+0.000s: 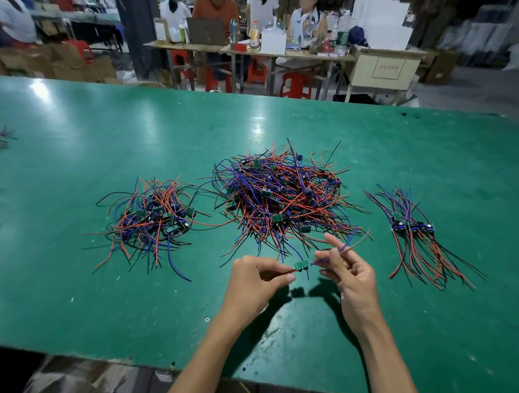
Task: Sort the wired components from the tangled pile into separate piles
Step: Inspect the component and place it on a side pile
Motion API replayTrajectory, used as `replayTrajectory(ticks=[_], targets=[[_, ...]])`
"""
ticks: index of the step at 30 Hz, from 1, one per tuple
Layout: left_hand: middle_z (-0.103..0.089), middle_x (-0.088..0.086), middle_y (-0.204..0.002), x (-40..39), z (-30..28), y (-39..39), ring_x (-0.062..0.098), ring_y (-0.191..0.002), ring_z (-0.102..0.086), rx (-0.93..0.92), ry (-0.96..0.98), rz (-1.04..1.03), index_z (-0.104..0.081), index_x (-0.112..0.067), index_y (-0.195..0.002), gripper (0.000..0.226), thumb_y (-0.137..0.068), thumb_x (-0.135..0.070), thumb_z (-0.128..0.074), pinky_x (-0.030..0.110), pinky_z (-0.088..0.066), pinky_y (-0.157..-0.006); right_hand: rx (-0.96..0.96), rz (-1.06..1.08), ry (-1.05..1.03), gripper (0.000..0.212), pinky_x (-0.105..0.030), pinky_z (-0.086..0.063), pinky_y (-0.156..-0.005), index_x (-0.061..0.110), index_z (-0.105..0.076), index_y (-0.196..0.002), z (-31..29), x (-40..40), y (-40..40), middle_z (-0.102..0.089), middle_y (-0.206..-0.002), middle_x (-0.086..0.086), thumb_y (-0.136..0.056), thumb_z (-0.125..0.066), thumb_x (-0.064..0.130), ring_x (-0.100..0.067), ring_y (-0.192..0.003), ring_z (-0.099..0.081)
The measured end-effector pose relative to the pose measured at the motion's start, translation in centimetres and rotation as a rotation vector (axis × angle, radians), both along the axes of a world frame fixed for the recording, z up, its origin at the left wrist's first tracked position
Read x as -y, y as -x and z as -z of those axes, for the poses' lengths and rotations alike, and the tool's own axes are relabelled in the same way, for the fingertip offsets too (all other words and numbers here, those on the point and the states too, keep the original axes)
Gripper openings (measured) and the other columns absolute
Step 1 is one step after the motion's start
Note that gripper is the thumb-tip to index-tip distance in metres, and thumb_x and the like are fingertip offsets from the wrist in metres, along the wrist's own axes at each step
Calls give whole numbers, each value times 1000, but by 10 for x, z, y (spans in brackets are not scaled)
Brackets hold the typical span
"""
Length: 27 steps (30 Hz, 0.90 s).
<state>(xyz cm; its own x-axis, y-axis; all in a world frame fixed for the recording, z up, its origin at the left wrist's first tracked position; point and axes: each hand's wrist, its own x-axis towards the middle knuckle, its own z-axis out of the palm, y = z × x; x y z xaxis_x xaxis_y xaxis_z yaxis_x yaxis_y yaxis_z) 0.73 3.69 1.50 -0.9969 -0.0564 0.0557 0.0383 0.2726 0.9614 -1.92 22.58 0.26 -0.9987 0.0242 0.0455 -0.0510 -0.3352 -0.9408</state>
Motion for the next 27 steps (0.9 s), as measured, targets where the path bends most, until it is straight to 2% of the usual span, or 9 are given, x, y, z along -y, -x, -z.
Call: replayTrajectory(ticks=[3,7,10,13,15,18,21,24,27], targets=[[-77,-6,-75,0,1,0,23,-71,-72,3,-1,1,-83,-21,-88,10,-79,-20,-86,37,-61,-74,-1,8,11,35,-21,-57,-73,25,-73,-120,1,0,0,-77,-102,-12,-87,-71,37,-17,-90,-73],[-75,-12,-77,-2,3,2,6,-61,-61,-47,35,-45,-83,-28,-85,3,-82,-27,-83,27,-53,-65,-4,11,-6,35,-20,-56,-74,24,-72,-121,2,-1,1,-78,-102,-12,-87,-70,35,-17,-90,-74],[-75,-9,-72,-4,2,3,10,-53,-57,-34,18,-18,-81,-30,-81,8,-87,-33,-78,33,-52,-60,-44,-17,-108,34,-19,-55,-76,26,-74,-117,3,2,1,-78,-100,-11,-84,-73,36,-14,-88,-73],[-75,-10,-70,-3,0,6,9,-52,-59,-8,37,28,-80,-31,-80,14,-91,-36,-73,31,-54,-60,-44,8,-166,22,-17,-54,-78,23,-79,-105,3,7,2,-79,-95,-9,-85,-74,33,-13,-87,-73],[-75,-13,-70,-2,1,8,5,-53,-60,16,118,95,-79,-28,-83,15,-93,-36,-71,28,-53,-62,-10,71,-179,15,-19,-56,-75,19,-78,-98,3,9,5,-78,-88,-9,-88,-71,28,-14,-84,-71],[-75,-12,-70,-2,4,10,7,-58,-65,53,193,163,-78,-25,-87,19,-95,-38,-67,31,-54,-64,35,85,-219,17,-29,-61,-65,16,-73,-105,-5,6,12,-75,-81,-6,-95,-65,26,-21,-83,-75],[-76,2,-74,-1,5,10,16,-62,-68,103,-73,68,-79,-21,-91,23,-99,-35,-62,25,-53,-59,78,55,-290,16,-32,-60,-53,17,-72,-110,-24,-16,34,-63,-80,-3,-100,-62,23,-25,-71,-75],[-73,13,-73,3,8,12,17,-58,-58,117,-340,-112,-79,-14,-85,27,-101,-24,-60,19,-45,-50,135,126,-477,15,-26,-55,-45,13,-71,-109,-49,-54,74,-64,-85,-8,-102,-61,22,-14,-56,-70],[-69,15,-70,4,7,13,15,-55,-55,110,-413,-160,-78,-13,-81,29,-101,-19,-59,19,-42,-46,199,222,-690,18,-24,-51,-41,8,-70,-107,-71,-88,113,-66,-83,-6,-102,-62,24,-13,-45,-63]])
